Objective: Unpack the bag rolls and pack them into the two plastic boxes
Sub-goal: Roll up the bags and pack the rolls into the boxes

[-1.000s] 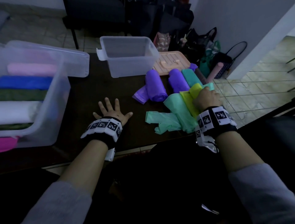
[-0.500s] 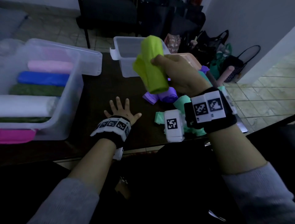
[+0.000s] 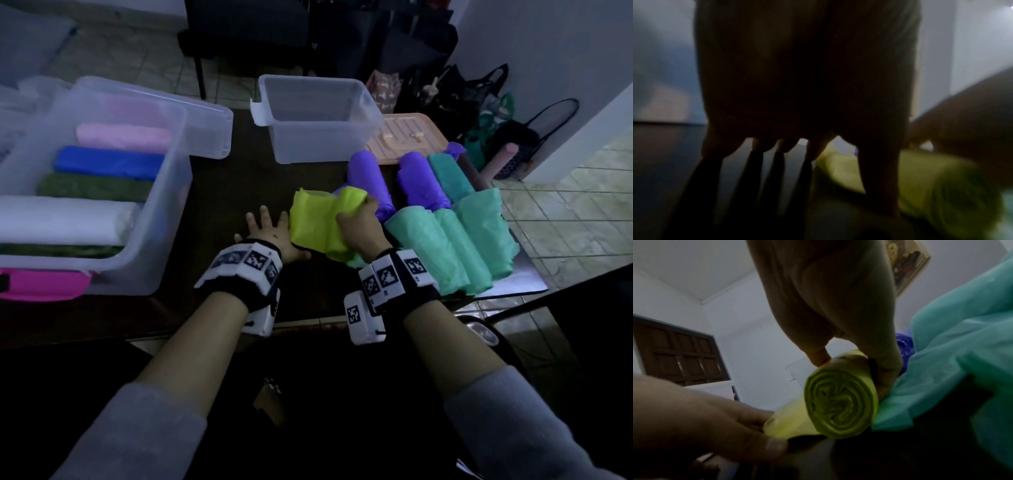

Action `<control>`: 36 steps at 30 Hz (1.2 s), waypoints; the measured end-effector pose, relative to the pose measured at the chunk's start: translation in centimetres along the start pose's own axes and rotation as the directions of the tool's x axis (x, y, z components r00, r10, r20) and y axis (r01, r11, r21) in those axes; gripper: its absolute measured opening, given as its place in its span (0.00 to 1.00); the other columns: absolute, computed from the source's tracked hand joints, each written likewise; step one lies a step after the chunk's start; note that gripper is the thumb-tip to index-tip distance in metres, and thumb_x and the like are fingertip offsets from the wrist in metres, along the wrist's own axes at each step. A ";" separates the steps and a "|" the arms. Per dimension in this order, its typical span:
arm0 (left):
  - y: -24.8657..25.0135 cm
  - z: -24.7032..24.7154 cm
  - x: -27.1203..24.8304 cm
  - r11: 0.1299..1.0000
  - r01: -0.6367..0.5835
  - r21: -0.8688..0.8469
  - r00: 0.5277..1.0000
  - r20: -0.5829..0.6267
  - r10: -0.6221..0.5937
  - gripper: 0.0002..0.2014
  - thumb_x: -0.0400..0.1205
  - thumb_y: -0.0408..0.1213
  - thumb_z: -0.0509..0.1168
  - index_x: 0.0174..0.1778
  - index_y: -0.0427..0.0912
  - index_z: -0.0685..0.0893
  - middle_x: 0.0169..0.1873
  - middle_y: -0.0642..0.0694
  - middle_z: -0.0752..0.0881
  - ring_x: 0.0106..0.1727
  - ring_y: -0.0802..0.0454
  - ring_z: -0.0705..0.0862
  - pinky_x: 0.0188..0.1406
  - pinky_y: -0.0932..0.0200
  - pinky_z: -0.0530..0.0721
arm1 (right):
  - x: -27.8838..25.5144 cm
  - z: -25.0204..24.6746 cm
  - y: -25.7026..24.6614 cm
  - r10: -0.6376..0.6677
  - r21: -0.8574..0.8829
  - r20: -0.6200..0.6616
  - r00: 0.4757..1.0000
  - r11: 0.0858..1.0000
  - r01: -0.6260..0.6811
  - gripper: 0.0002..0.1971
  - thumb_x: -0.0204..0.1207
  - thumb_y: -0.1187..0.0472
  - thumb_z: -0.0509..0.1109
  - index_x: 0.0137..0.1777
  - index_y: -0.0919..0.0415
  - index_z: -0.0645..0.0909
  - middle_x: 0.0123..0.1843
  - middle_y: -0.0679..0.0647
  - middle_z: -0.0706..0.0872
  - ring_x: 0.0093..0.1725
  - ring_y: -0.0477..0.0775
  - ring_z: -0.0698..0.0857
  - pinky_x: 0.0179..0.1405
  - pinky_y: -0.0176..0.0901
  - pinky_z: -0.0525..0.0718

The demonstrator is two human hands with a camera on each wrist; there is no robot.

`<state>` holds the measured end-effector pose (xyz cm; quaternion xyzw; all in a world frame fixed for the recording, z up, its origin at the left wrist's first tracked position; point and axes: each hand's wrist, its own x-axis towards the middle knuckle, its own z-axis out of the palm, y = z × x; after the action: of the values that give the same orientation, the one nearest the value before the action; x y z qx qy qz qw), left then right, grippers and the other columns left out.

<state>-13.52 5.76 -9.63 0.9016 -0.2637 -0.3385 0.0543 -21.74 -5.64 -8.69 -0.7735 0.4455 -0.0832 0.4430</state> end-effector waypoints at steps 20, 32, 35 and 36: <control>0.3 -4.0 1.1 0.626 -0.010 -0.780 0.992 -0.087 -0.093 0.04 0.84 0.27 0.58 0.45 0.32 0.75 0.39 0.37 0.85 0.14 0.56 0.82 0.18 0.61 0.83 | -0.8 -1.5 -0.9 -0.418 -0.778 0.482 0.770 0.199 0.595 0.19 0.83 0.63 0.55 0.73 0.52 0.69 0.76 0.52 0.70 0.80 0.57 0.60 0.77 0.61 0.54; -2.0 -5.7 2.1 0.946 -0.300 -0.126 0.795 -0.581 0.175 0.13 0.82 0.37 0.62 0.62 0.43 0.80 0.65 0.42 0.78 0.66 0.42 0.77 0.63 0.49 0.76 | -2.8 2.1 -1.7 -0.416 -0.698 0.585 0.697 0.179 0.693 0.29 0.70 0.50 0.71 0.71 0.56 0.71 0.65 0.58 0.75 0.68 0.61 0.69 0.62 0.53 0.69; -1.3 -3.5 2.7 0.936 -0.348 0.053 0.923 -0.158 0.352 0.22 0.86 0.41 0.57 0.77 0.45 0.68 0.78 0.43 0.65 0.78 0.43 0.65 0.73 0.54 0.64 | -2.9 2.0 -1.8 -0.369 -0.680 0.616 0.696 0.197 0.706 0.31 0.70 0.50 0.71 0.72 0.58 0.70 0.66 0.58 0.74 0.68 0.61 0.69 0.64 0.52 0.69; -1.2 -3.1 2.8 0.930 -0.351 0.106 0.930 -0.073 0.359 0.24 0.87 0.41 0.55 0.80 0.45 0.62 0.81 0.42 0.58 0.81 0.44 0.59 0.75 0.56 0.59 | -3.0 2.0 -1.7 -0.353 -0.663 0.628 0.694 0.224 0.714 0.31 0.70 0.51 0.71 0.72 0.59 0.69 0.67 0.58 0.75 0.68 0.61 0.70 0.63 0.52 0.69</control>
<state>-9.24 5.06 -9.21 0.8550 -0.4349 -0.2693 0.0855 -21.36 -1.76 -7.77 -0.9885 0.0343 0.1467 -0.0121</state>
